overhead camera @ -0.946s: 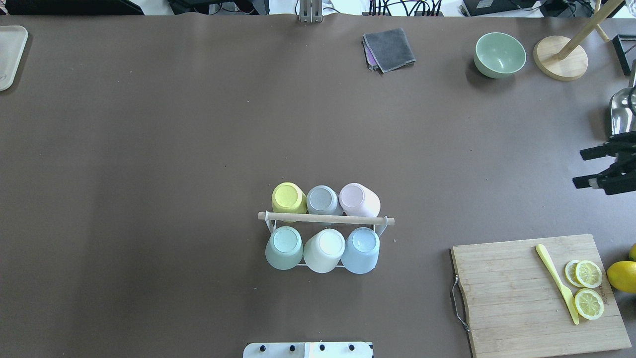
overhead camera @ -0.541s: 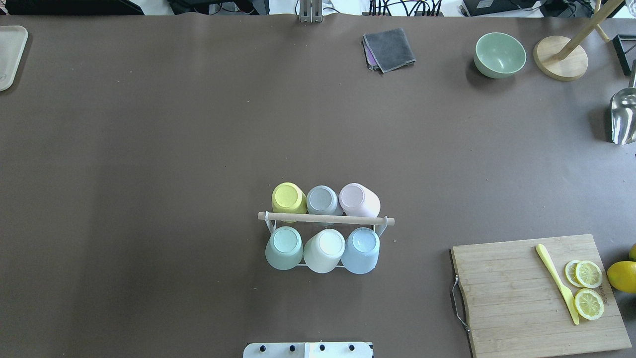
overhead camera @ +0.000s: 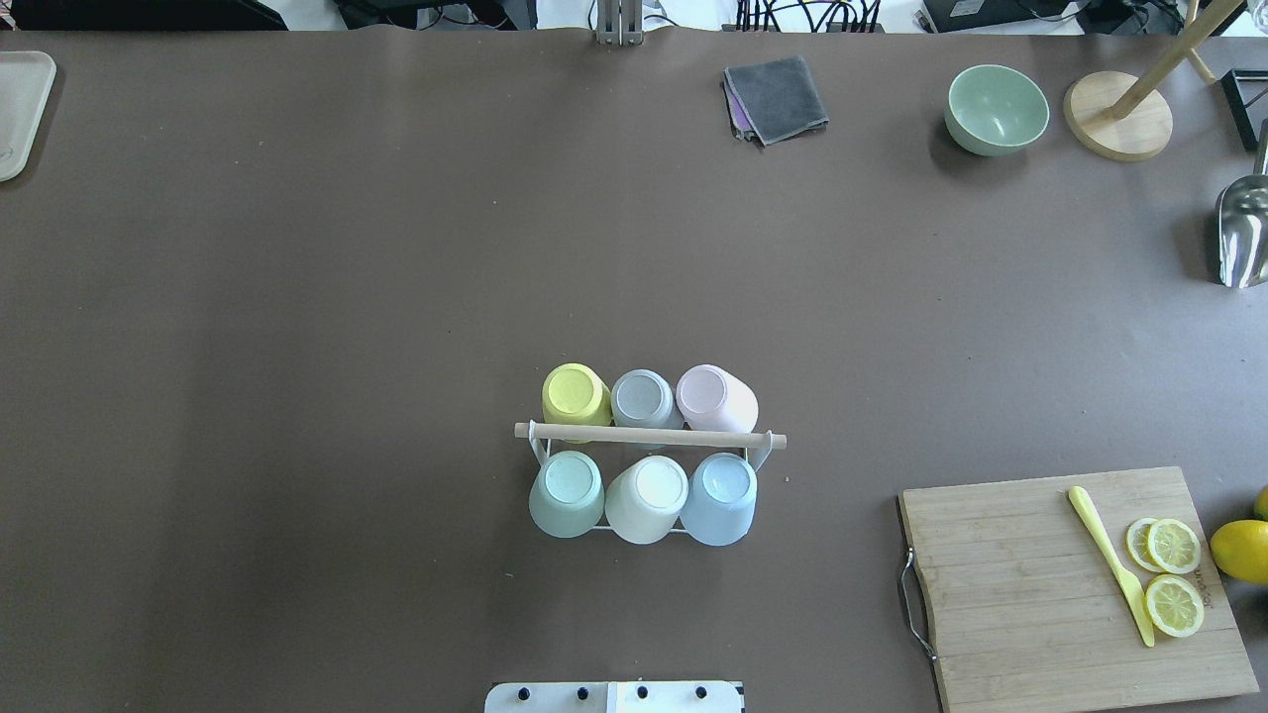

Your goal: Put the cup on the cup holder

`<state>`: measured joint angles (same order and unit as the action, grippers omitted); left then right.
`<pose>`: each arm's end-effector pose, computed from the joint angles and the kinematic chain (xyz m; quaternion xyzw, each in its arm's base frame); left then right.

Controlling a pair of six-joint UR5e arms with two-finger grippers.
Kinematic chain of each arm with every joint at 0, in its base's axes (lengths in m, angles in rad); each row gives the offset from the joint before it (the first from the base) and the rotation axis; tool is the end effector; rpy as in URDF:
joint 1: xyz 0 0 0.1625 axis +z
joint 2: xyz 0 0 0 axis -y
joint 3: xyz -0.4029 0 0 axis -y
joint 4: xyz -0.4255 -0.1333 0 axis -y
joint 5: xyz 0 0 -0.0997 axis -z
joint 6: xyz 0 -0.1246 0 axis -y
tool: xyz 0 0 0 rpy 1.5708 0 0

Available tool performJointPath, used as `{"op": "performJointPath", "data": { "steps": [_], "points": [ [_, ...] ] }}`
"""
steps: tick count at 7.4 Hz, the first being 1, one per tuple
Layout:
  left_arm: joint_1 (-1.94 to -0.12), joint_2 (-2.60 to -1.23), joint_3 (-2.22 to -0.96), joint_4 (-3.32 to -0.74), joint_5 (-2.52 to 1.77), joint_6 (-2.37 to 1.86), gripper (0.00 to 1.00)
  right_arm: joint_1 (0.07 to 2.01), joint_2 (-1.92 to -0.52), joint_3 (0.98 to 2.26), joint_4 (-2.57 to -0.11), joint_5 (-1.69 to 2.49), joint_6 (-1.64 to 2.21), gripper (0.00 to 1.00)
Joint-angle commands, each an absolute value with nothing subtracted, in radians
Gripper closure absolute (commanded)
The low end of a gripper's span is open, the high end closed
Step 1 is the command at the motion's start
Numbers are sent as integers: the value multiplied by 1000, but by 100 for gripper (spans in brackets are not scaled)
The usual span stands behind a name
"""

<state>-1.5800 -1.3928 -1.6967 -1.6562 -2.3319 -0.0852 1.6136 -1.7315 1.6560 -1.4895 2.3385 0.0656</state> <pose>-0.0516 -0.4558 0.6680 0.0013 0.3717 -0.0376 0.9276 0.0664 -0.4576 0.6814 -0.0016 -0.3745 0.0491 0.9259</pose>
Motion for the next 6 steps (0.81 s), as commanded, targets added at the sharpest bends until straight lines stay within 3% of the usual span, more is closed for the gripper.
{"op": "performJointPath", "data": {
  "steps": [1,6],
  "points": [
    [-1574,-1393,-1694,-1719,-2329,-81,1,1628,-1694,1651,-1693,2272,57,0],
    [-1569,-1393,-1695,-1746,-2332,-83,1,1652,-1612,1666,-1798,2272,156,0]
  ]
}}
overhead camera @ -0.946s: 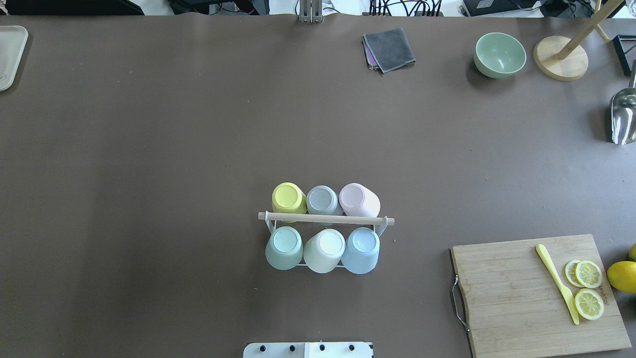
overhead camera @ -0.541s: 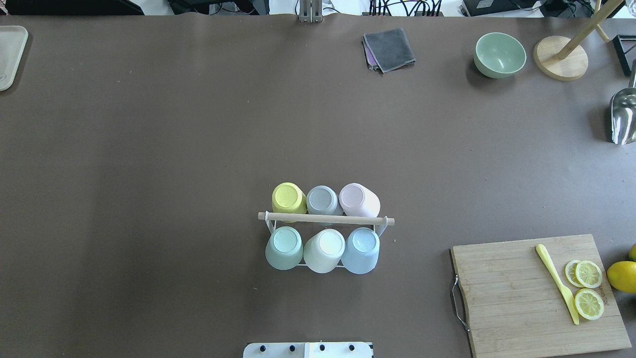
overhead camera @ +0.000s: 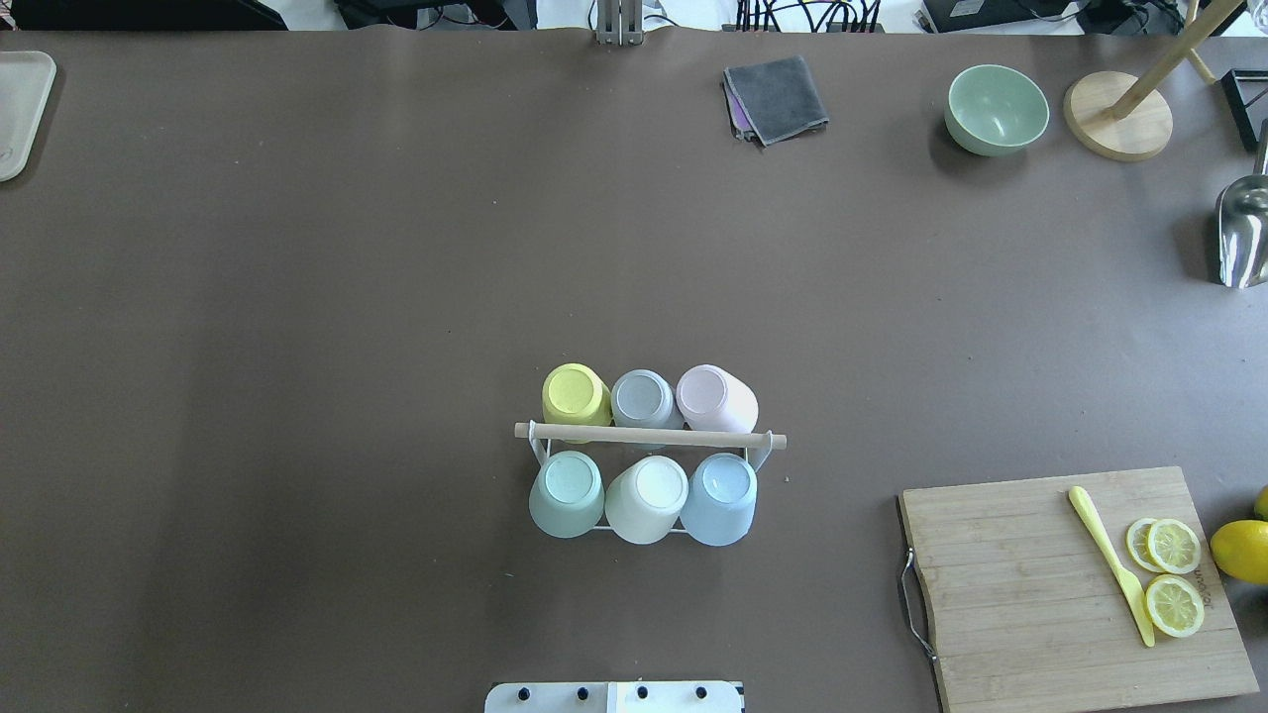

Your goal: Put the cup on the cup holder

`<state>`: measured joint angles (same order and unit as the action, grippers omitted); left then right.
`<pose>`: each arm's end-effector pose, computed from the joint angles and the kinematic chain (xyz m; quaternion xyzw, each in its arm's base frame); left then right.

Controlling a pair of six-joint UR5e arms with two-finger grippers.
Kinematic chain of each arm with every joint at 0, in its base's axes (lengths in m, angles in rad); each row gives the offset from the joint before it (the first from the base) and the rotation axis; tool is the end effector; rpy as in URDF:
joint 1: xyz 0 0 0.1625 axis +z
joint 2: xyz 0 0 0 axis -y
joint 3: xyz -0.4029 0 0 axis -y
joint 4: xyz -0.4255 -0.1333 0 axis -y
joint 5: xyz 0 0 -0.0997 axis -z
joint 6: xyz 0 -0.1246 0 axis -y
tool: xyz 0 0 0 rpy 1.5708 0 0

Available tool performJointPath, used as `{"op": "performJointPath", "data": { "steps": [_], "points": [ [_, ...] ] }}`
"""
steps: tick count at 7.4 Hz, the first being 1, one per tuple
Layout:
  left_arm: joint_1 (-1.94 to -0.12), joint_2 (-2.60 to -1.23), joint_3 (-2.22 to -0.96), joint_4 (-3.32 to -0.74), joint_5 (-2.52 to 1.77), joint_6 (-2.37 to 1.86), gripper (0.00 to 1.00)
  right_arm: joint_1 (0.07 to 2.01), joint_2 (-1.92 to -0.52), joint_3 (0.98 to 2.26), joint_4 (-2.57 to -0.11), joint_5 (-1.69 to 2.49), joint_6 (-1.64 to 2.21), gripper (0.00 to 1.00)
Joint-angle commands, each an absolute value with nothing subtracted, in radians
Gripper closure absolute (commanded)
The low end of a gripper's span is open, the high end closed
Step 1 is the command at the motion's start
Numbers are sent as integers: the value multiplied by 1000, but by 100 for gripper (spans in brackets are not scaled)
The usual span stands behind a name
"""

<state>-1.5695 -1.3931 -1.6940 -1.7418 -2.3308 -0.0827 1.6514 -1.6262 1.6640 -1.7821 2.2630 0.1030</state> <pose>-0.0469 -0.4632 0.6603 0.0385 0.3722 -0.0161 0.9272 0.0926 -0.4786 0.6604 -0.0853 -0.3370 0.1152 0.9305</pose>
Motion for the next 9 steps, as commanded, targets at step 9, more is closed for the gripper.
{"op": "performJointPath", "data": {
  "steps": [9],
  "points": [
    [-1569,-1393,-1683,-1767,-2333,-83,1,1647,-1632,1654,-1715,2328,170,0]
  ]
}}
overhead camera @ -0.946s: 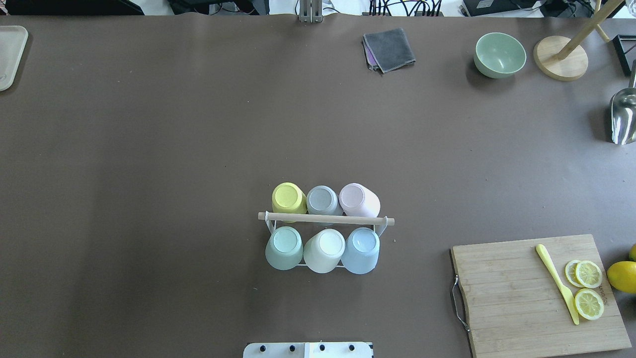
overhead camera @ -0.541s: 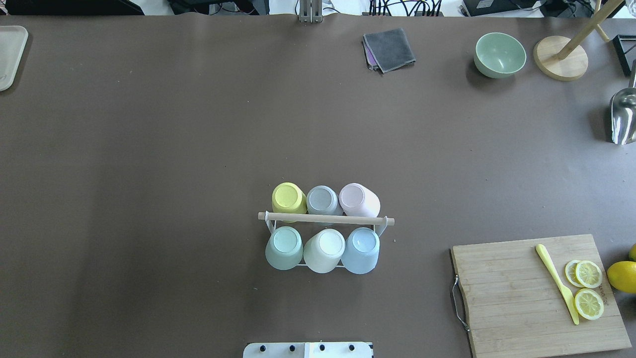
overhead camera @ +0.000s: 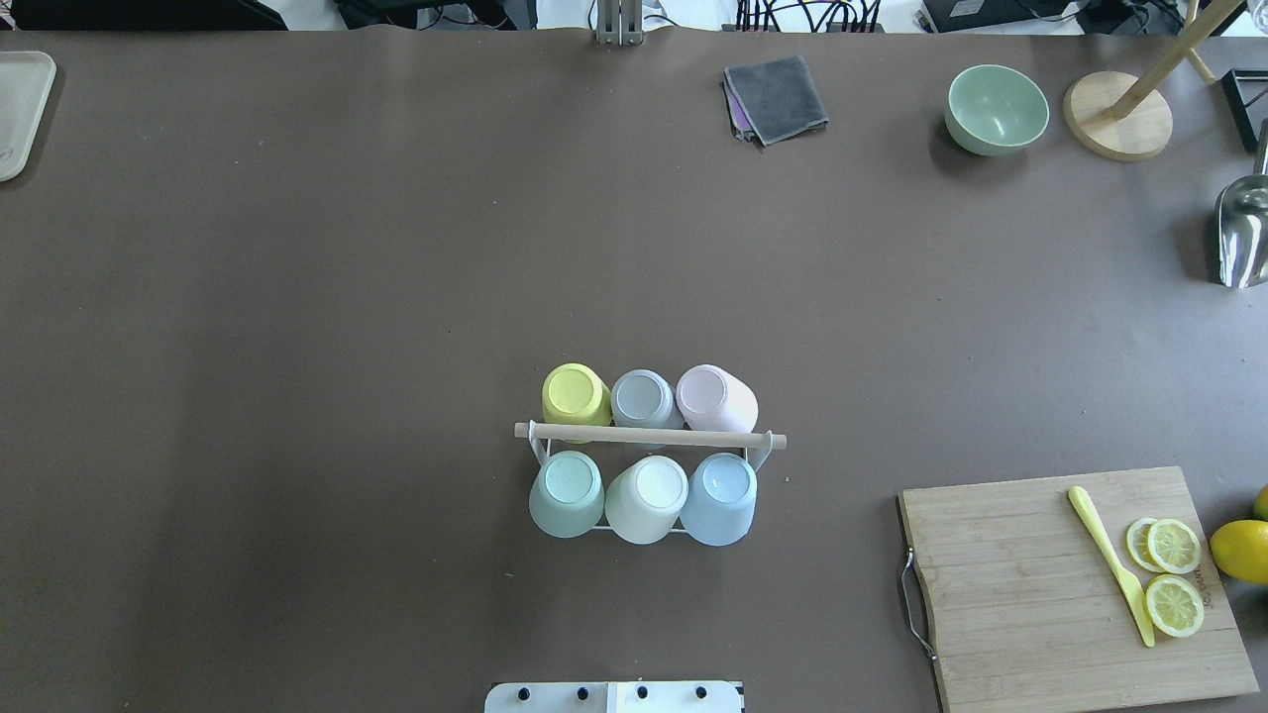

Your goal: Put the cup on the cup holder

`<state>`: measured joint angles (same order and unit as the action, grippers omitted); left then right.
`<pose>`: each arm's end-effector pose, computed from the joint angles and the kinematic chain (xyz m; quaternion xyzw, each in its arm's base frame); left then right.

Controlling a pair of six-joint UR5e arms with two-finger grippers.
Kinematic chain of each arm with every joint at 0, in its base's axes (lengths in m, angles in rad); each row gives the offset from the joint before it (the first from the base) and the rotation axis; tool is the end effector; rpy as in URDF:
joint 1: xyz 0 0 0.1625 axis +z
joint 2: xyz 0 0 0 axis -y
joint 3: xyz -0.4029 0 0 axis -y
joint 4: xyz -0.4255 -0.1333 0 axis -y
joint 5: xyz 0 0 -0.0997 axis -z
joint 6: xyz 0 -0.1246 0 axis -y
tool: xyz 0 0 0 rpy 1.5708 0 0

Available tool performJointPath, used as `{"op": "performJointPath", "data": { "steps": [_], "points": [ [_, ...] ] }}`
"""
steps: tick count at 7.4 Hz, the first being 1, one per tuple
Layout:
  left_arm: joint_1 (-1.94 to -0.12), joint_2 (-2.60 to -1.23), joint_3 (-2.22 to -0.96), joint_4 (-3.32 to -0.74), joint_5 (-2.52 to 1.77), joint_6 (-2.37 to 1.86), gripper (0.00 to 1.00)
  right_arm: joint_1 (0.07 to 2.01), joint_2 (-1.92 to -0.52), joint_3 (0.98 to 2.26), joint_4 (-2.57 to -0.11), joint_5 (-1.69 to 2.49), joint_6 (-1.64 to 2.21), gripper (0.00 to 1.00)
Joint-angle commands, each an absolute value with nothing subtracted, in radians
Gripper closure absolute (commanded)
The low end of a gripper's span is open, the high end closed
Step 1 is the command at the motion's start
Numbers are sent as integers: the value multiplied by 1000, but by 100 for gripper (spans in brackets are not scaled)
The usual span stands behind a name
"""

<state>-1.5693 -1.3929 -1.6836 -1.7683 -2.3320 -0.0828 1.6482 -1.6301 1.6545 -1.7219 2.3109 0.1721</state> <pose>-0.0467 -0.4641 0.6630 0.0458 0.3729 -0.0131 0.9266 0.0869 -0.4835 0.6582 -0.0760 -0.3577 0.1385 0.9204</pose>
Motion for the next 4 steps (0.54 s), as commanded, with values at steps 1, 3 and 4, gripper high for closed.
{"op": "performJointPath", "data": {
  "steps": [1,3,4],
  "points": [
    [-1569,-1391,-1683,-1766,-2333,-83,1,1647,-1628,1654,-1715,2329,172,0],
    [-1569,-1391,-1683,-1764,-2333,-83,1,1647,-1626,1644,-1715,2324,173,0],
    [-1569,-1390,-1683,-1764,-2333,-83,1,1646,-1625,1644,-1715,2324,172,0]
  ]
}}
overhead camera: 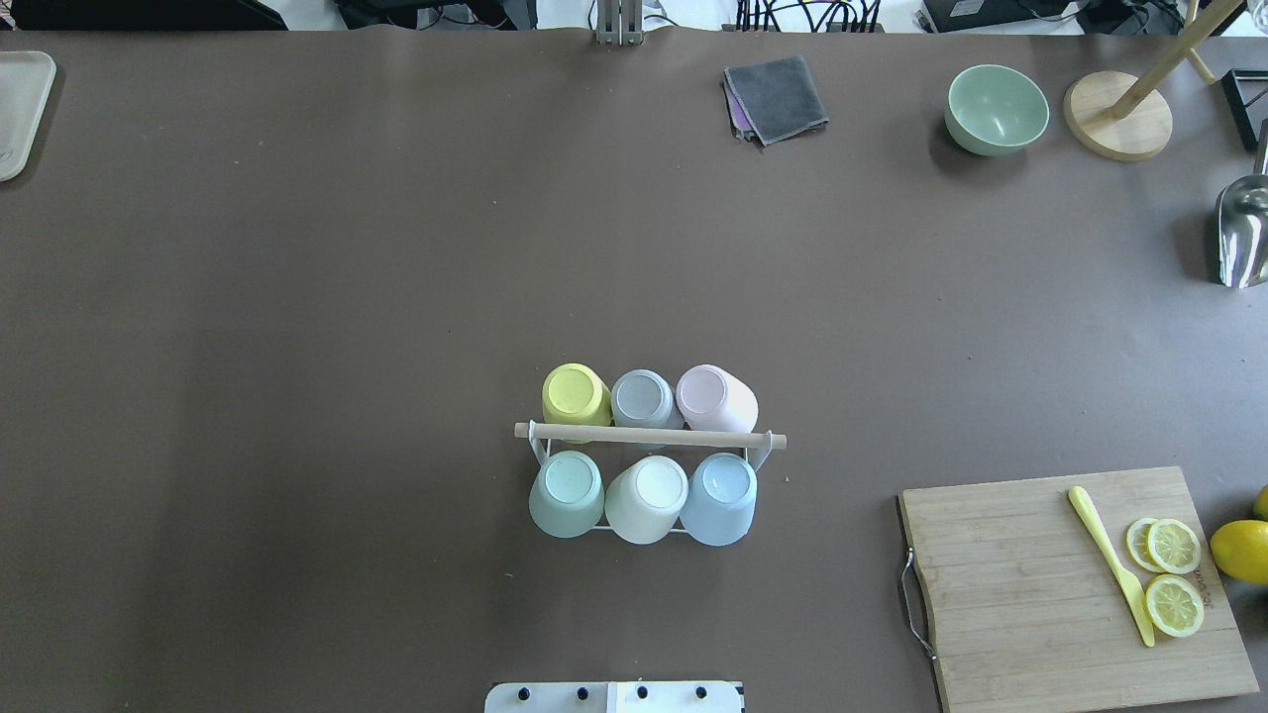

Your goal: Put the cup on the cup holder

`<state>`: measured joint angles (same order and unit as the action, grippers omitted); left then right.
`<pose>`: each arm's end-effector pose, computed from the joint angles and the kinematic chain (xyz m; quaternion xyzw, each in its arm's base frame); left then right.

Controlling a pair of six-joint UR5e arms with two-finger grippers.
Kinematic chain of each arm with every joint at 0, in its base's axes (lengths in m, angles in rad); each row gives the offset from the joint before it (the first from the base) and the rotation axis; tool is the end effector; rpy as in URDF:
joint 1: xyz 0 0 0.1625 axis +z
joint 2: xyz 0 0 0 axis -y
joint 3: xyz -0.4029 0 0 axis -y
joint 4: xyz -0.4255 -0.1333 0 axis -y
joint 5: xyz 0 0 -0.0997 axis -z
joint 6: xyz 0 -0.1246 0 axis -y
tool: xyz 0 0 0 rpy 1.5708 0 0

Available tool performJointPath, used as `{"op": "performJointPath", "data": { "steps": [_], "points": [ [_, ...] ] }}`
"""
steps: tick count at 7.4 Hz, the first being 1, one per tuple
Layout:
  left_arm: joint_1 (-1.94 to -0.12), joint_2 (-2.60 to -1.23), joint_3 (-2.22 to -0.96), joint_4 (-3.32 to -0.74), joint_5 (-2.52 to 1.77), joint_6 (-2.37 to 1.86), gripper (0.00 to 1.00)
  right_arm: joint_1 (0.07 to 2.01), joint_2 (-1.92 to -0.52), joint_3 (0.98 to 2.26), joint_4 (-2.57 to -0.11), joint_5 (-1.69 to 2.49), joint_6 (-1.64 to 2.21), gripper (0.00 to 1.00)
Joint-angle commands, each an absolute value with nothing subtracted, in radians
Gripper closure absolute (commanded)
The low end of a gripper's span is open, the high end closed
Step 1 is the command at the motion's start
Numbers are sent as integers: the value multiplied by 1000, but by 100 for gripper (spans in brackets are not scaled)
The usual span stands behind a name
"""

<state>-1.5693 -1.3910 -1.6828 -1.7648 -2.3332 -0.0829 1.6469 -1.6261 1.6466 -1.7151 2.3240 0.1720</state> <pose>-0.0466 -0.4628 0.6646 0.0428 0.3734 -0.0143 0.9266 0.0853 -0.4858 0.6586 -0.0751 -0.3639 0.1374 0.9182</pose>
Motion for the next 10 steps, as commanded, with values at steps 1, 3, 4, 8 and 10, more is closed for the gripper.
{"op": "performJointPath", "data": {
  "steps": [1,3,4,8,10],
  "points": [
    [-1569,-1390,-1683,-1764,-2333,-84,1,1644,-1621,1646,-1715,2325,172,0],
    [-1568,-1375,-1683,-1766,-2335,-83,1,1626,-1612,1646,-1715,2319,161,0],
    [-1568,-1374,-1683,-1766,-2341,-83,1,1618,-1608,1644,-1715,2297,169,0],
    [-1568,-1374,-1681,-1766,-2341,-83,1,1618,-1605,1647,-1713,2298,172,0],
    [-1568,-1374,-1639,-1772,-2342,-83,1,1618,-1605,1647,-1713,2299,172,0]
  ]
}}
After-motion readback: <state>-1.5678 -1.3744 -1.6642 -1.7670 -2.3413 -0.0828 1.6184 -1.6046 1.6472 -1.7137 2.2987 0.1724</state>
